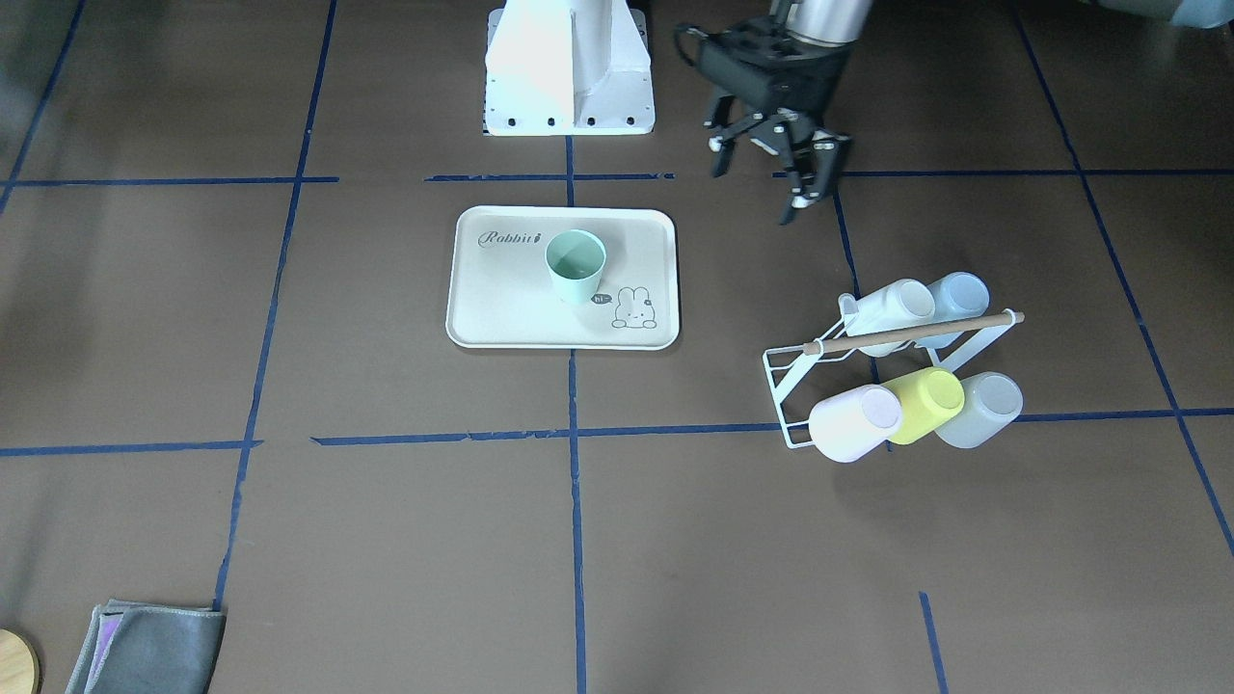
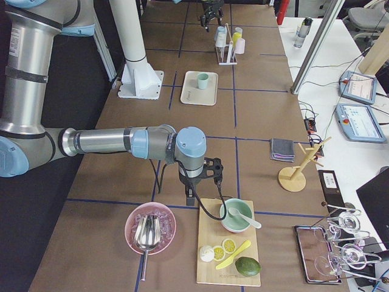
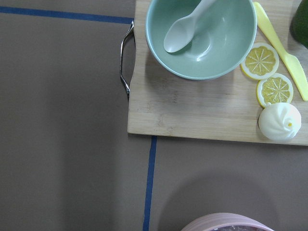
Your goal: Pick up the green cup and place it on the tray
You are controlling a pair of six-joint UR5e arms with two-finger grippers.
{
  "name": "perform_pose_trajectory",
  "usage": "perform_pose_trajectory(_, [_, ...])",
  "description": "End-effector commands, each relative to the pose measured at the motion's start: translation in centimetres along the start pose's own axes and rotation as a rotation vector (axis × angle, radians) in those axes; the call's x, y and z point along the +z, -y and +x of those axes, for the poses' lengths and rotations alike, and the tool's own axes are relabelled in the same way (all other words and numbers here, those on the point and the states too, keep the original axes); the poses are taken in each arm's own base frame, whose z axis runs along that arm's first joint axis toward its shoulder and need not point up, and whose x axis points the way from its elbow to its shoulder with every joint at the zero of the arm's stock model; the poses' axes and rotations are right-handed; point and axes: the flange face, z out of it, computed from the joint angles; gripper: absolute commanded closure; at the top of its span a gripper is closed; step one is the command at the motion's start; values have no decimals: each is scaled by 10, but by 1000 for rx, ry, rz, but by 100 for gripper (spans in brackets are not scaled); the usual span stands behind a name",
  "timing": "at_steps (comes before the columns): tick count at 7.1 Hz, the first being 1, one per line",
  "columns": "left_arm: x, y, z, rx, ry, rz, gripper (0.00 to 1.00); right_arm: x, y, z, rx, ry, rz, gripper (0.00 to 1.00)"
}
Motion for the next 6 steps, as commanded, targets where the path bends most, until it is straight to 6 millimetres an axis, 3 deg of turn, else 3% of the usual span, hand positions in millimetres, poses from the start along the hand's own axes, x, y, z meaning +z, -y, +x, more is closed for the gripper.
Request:
perform_pose_trajectory(1, [-24, -73, -107, -211, 15, -118, 0, 1, 0, 1, 1, -1, -3, 0])
perform_pose_trajectory(2, [-36, -123, -159, -355, 27, -151, 0, 1, 0, 1, 1, -1, -3, 0])
perform_pose_trajectory(3, [-37, -175, -188, -470, 31, -202, 0, 2, -1, 2, 2, -3, -4, 0])
perform_pose_trajectory(4, [-31, -225, -202, -553, 42, -263, 0, 1, -1, 2, -2, -1, -3, 0])
perform_pose_trajectory(5, [-31, -261, -225, -640, 62, -296, 0, 0, -1, 2, -4, -1, 0, 0])
perform_pose_trajectory(6, [-13, -311, -258, -729, 43, -349, 0, 0, -1, 2, -3, -3, 0, 0])
